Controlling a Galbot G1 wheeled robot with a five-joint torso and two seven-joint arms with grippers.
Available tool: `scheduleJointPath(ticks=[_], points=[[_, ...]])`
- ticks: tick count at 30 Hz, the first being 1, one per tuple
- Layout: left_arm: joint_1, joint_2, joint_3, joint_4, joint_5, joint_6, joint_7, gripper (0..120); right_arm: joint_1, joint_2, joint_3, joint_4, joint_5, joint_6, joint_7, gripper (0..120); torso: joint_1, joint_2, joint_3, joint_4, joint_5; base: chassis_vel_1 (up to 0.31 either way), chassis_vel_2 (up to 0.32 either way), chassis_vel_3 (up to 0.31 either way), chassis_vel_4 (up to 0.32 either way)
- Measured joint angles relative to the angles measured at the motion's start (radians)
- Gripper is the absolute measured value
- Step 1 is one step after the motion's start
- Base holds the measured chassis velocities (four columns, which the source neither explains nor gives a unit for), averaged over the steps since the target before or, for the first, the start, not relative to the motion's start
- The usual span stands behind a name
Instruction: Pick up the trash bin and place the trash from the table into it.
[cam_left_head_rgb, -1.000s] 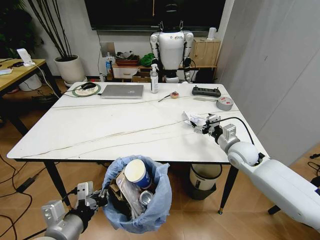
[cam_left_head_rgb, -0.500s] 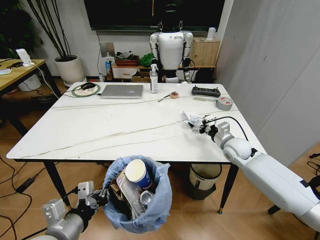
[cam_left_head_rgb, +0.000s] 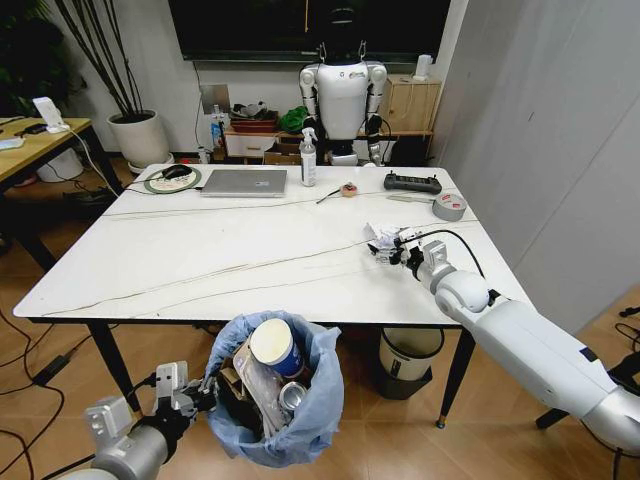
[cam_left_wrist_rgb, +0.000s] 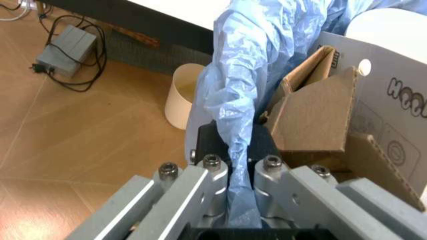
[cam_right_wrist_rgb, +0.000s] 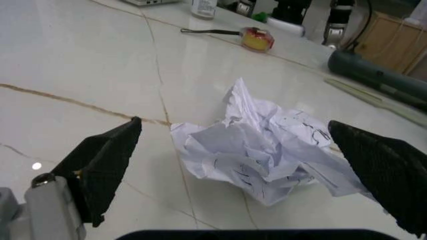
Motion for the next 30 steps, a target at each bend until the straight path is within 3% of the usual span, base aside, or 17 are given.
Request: scheduleJointPath(ticks=[18,30], points=[[-0.003,0.000,-0.001,-0.001,-0.001,0.000,0.000,0,0.015,0.007,-0.016,-0.061,-0.020,0.004,-0.013,98,0.000,0.000,0.000,-0.0001,0.0000,0.000,0.000,0.000,0.000],[-0.007,0.003,0.000,0.003,-0.004,0.000,0.000,0,0.009,0.010,-0.010,-0.078,-0.021,0.012,-0.019,49,0.000,0.000,0.000,0.0000,0.0000,0.000,0.000,0.000,0.000]])
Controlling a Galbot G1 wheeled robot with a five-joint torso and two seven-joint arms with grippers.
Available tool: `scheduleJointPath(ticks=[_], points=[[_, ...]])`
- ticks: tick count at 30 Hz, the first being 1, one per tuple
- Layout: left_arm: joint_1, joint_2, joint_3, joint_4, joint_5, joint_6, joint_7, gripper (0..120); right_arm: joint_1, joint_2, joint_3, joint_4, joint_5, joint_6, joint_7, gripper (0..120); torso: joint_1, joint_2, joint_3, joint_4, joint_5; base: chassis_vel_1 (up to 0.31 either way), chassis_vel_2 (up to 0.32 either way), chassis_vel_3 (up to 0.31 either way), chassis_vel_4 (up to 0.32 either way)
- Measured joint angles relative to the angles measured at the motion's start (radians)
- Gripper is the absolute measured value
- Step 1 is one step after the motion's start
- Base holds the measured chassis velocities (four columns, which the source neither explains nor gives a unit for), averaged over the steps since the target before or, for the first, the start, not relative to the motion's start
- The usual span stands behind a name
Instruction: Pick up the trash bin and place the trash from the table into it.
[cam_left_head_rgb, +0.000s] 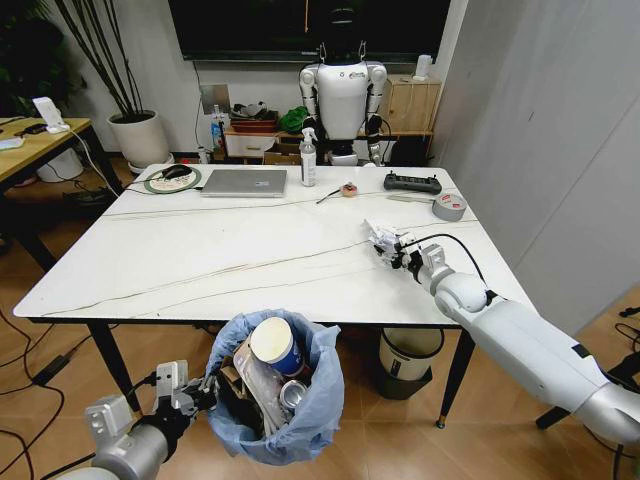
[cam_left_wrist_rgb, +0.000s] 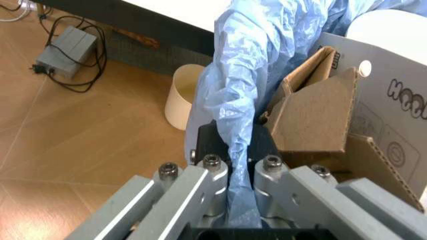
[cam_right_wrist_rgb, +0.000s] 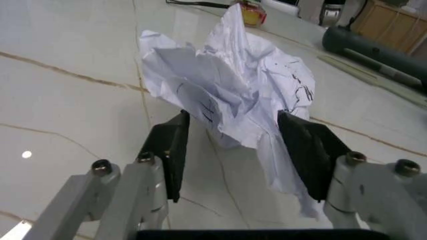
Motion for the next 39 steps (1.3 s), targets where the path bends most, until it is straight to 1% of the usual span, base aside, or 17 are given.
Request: scheduleJointPath(ticks=[2,4,5,6,7,8,10,11,12,13,14,25,31,39], points=[[-0.001,0.000,0.000,0.000,0.000,0.000,0.000,0,0.000,0.000,0.000,-0.001,0.000,0.001,-0.001,47,0.000,0.000,0.000,0.0000,0.0000,0.000,0.000,0.000,0.000],[-0.002,0.000,0.002,0.002,-0.001,0.000,0.000,0,0.000,0.001,0.000,-0.003,-0.001,0.003,-0.003,39,0.000,0.000,0.000,0.0000,0.0001,0.000,0.000,0.000,0.000],[-0.005,0.001,0.003,0.004,-0.003,0.000,0.000,0,0.000,0.002,0.000,-0.006,-0.001,0.003,-0.004,32,0.000,0.000,0.000,0.0000,0.0000,0.000,0.000,0.000,0.000],[-0.006,0.002,0.003,0.004,-0.004,0.000,0.000,0,0.000,0.002,0.000,-0.007,-0.001,0.003,-0.004,29,0.000,0.000,0.000,-0.0001,0.0000,0.000,0.000,0.000,0.000],[-0.006,0.002,0.003,0.004,-0.004,0.000,0.000,0,0.000,0.002,0.000,-0.007,-0.001,0.003,-0.004,29,0.000,0.000,0.000,-0.0001,0.0000,0.000,0.000,0.000,0.000],[-0.009,0.004,0.004,0.006,-0.008,0.000,-0.001,0,0.001,0.003,0.000,-0.011,-0.001,0.003,-0.005,19,0.000,0.000,0.000,-0.0001,0.0000,0.000,0.000,0.000,0.000],[-0.012,0.005,0.004,0.008,-0.010,0.000,-0.001,0,0.002,0.004,0.000,-0.014,-0.001,0.004,-0.008,15,0.000,0.000,0.000,0.0000,0.0000,0.000,0.000,0.000,0.000],[-0.012,0.005,0.004,0.008,-0.010,0.000,-0.001,0,0.002,0.004,0.000,-0.014,-0.001,0.004,-0.008,15,0.000,0.000,0.000,0.0000,0.0000,0.000,0.000,0.000,0.000],[-0.013,0.006,0.004,0.010,-0.011,0.000,-0.002,0,0.003,0.004,0.000,-0.018,0.000,0.004,-0.009,11,0.000,0.000,0.000,0.0000,0.0000,0.000,0.000,0.000,0.000],[-0.014,0.006,0.004,0.010,-0.012,0.001,-0.002,0,0.004,0.006,0.000,-0.023,0.000,0.006,-0.012,4,0.000,0.000,0.000,0.0000,0.0001,0.000,0.000,0.000,0.000],[-0.014,0.007,0.004,0.011,-0.013,0.001,-0.002,0,0.005,0.006,0.000,-0.025,0.000,0.006,-0.013,1,0.000,0.000,0.000,0.0000,0.0000,0.000,0.000,0.000,0.000],[-0.019,0.007,0.007,0.015,-0.014,0.001,-0.003,0,0.006,0.009,0.013,-0.018,0.025,0.020,-0.030,0,0.000,0.000,0.000,0.0000,0.0001,0.000,0.000,0.000,0.000],[-0.019,0.009,0.008,0.014,-0.017,0.001,-0.004,0,-0.001,-0.034,0.029,0.088,0.083,0.018,-0.039,0,0.000,0.000,0.000,0.0000,-0.0001,0.000,0.000,0.000,0.000],[-0.025,0.010,0.013,0.014,-0.017,0.001,-0.004,0,-0.027,-0.075,0.040,0.166,0.108,0.017,-0.039,0,0.000,0.000,0.000,0.0000,0.0001,0.000,0.000,0.000,0.000]])
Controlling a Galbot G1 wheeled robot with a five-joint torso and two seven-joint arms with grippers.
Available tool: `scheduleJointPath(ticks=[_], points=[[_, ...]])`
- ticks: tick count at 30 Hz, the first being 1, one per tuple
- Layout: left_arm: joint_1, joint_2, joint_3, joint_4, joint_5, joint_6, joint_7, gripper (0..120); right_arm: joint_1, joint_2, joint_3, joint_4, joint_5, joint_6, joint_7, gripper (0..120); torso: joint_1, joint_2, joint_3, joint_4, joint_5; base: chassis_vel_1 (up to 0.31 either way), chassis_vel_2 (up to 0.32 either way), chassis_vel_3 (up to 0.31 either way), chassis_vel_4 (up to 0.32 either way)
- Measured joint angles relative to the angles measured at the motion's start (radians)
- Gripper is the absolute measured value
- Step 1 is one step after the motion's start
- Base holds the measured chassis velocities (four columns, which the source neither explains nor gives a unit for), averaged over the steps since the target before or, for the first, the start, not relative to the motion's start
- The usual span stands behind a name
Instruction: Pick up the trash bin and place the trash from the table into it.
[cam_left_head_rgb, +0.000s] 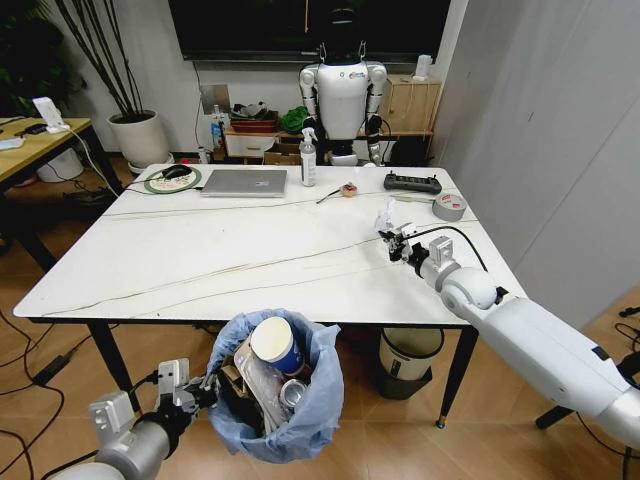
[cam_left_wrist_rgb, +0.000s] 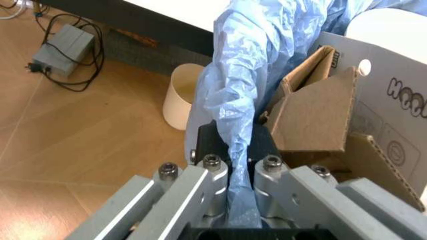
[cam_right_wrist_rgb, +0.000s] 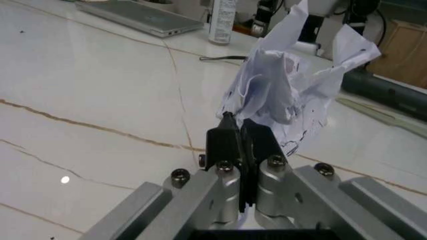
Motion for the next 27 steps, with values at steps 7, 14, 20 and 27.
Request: scheduleJointPath(ticks=[7,14,20,27], points=[[0.001,-0.005,0.000,-0.001,0.002,0.000,-0.001,0,-0.026,-0.048,0.017,0.066,0.021,0.003,-0.003,0,0.000,0.000,0.000,-0.0001,-0.0001,0.000,0.000,0.000,0.000],[0.002,-0.007,0.003,-0.002,0.006,0.001,-0.001,0,-0.039,-0.076,0.028,0.123,0.048,0.007,-0.007,0,0.000,0.000,0.000,0.0000,0.0001,0.000,0.000,0.000,0.000],[0.003,-0.008,0.004,-0.003,0.006,0.001,-0.001,0,-0.065,-0.135,0.045,0.238,0.089,0.022,-0.015,0,0.000,0.000,0.000,-0.0001,0.0000,0.000,0.000,0.000,0.000],[0.003,0.004,0.006,-0.002,-0.001,0.001,-0.001,0,-0.109,-0.243,0.051,0.461,0.155,0.051,-0.045,0,0.000,0.000,0.000,-0.0001,-0.0002,0.000,0.000,0.000,0.000]])
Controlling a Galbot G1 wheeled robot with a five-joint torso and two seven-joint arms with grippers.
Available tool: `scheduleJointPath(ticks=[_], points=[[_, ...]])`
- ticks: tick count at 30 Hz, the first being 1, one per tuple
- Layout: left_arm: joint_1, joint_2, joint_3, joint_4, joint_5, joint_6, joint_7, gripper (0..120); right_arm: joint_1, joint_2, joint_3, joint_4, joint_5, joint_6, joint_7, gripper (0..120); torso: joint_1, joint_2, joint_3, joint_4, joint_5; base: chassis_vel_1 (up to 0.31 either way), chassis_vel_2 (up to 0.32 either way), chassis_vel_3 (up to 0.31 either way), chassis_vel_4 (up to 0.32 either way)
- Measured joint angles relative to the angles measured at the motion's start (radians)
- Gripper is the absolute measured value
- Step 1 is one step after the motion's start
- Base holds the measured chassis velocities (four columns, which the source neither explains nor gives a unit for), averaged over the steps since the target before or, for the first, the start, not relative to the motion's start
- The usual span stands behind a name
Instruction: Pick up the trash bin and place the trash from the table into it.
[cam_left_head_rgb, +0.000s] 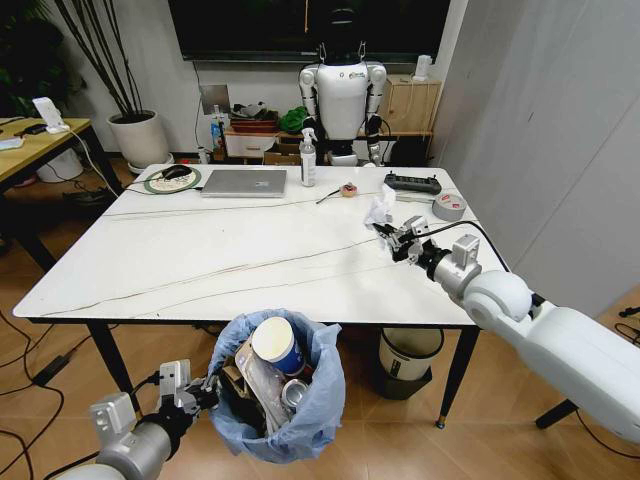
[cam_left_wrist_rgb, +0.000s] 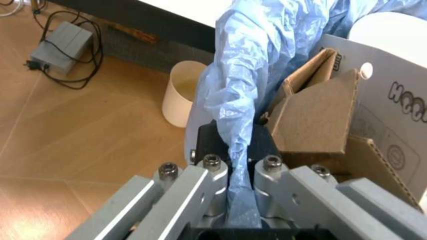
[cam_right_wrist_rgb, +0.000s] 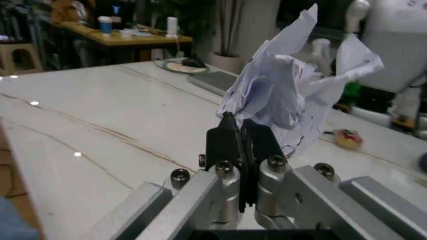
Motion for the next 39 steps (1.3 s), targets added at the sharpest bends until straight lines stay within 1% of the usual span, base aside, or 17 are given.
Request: scheduleJointPath(ticks=[3,4,5,8,14,26,32,39], points=[[-0.002,0.001,0.000,0.000,-0.003,0.000,0.000,0,-0.031,-0.040,0.000,0.087,0.013,0.020,-0.023,0,0.000,0.000,0.000,0.0000,-0.0001,0.000,0.000,0.000,0.000],[-0.002,0.001,0.000,0.001,-0.005,0.000,-0.001,0,-0.055,-0.064,-0.003,0.134,0.014,0.039,-0.042,0,0.000,0.000,0.000,0.0000,0.0001,0.000,0.000,0.000,0.000],[-0.002,0.001,0.000,0.001,-0.005,0.000,-0.001,0,-0.055,-0.064,-0.003,0.134,0.014,0.039,-0.042,0,0.000,0.000,0.000,0.0000,0.0001,0.000,0.000,0.000,0.000],[-0.003,-0.008,-0.005,0.001,-0.007,0.000,-0.001,0,-0.111,-0.110,-0.028,0.208,-0.012,0.093,-0.115,0,0.000,0.000,0.000,-0.0001,0.0001,0.000,0.000,0.000,0.000],[-0.001,-0.017,-0.012,0.003,-0.006,-0.001,-0.002,0,-0.137,-0.151,-0.048,0.263,-0.031,0.144,-0.196,0,0.000,0.000,0.000,0.0001,0.0001,0.000,0.000,0.000,0.000],[-0.003,-0.021,-0.015,0.003,-0.020,-0.002,-0.006,0,-0.135,-0.168,-0.065,0.298,-0.028,0.173,-0.306,0,0.000,0.000,0.000,0.0001,0.0001,0.000,0.000,0.000,0.000],[-0.005,-0.009,-0.009,0.001,-0.026,-0.002,-0.003,0,-0.138,-0.172,-0.075,0.305,-0.041,0.173,-0.332,0,0.000,0.000,0.000,0.0001,0.0001,0.000,0.000,0.000,0.000],[-0.009,0.007,0.000,-0.003,-0.034,-0.002,-0.002,0,-0.126,-0.179,-0.116,0.334,-0.068,0.169,-0.351,0,0.000,0.000,0.000,0.0001,0.0000,0.000,0.000,0.000,0.000]])
